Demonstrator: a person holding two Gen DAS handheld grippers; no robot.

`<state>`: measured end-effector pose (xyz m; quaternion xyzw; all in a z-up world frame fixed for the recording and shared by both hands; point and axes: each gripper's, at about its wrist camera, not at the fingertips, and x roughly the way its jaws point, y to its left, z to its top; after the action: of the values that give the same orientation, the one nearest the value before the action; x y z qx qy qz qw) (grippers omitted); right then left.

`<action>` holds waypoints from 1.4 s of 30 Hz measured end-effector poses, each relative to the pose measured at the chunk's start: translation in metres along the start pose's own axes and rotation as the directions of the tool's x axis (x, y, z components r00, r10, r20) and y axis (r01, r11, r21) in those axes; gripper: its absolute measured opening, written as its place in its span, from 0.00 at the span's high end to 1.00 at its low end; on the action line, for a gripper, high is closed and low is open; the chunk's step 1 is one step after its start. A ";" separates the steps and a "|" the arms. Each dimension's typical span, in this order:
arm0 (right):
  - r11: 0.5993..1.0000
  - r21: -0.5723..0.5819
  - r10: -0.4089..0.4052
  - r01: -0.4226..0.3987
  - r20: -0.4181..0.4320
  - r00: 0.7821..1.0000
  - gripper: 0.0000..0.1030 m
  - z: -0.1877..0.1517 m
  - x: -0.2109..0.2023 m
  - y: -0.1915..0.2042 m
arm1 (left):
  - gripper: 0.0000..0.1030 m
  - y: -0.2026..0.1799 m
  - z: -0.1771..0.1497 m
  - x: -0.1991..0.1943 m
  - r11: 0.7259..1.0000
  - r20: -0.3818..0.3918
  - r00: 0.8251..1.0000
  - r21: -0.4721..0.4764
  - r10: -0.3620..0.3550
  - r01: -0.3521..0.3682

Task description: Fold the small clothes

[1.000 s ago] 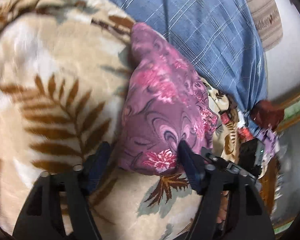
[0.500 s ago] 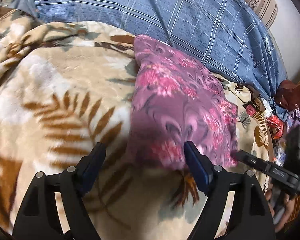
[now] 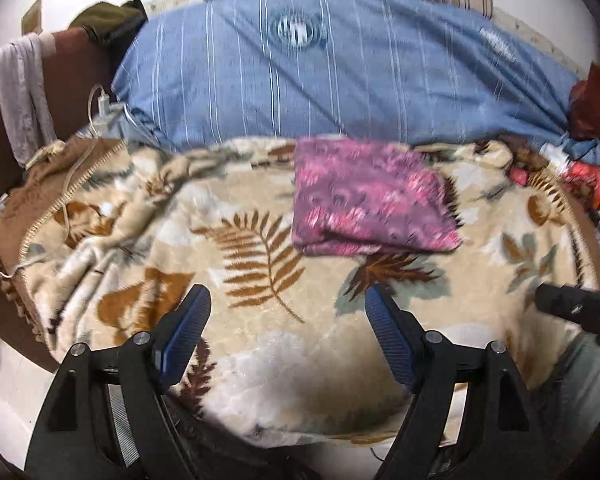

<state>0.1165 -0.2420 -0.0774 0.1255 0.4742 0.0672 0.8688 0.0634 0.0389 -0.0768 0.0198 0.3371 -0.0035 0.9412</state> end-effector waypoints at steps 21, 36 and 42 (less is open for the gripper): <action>0.989 -0.044 -0.132 0.138 0.128 0.983 0.28 -0.007 -0.083 0.030 | 0.22 -0.008 0.027 -0.085 0.997 -0.015 0.997 -0.019 -0.072 0.072; 0.984 -0.087 -0.143 0.153 0.117 0.983 0.27 -0.002 -0.081 0.046 | 0.22 -0.001 0.029 -0.076 0.995 -0.058 0.994 -0.027 -0.093 0.091; 0.983 -0.100 -0.141 0.152 0.113 0.984 0.27 0.000 -0.077 0.051 | 0.22 0.000 0.029 -0.075 0.997 -0.055 0.996 -0.018 -0.075 0.074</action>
<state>0.0749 -0.2115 -0.0007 0.0465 0.4314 0.0220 0.9007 0.0239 0.0371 -0.0071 -0.0001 0.3637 -0.0354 0.9308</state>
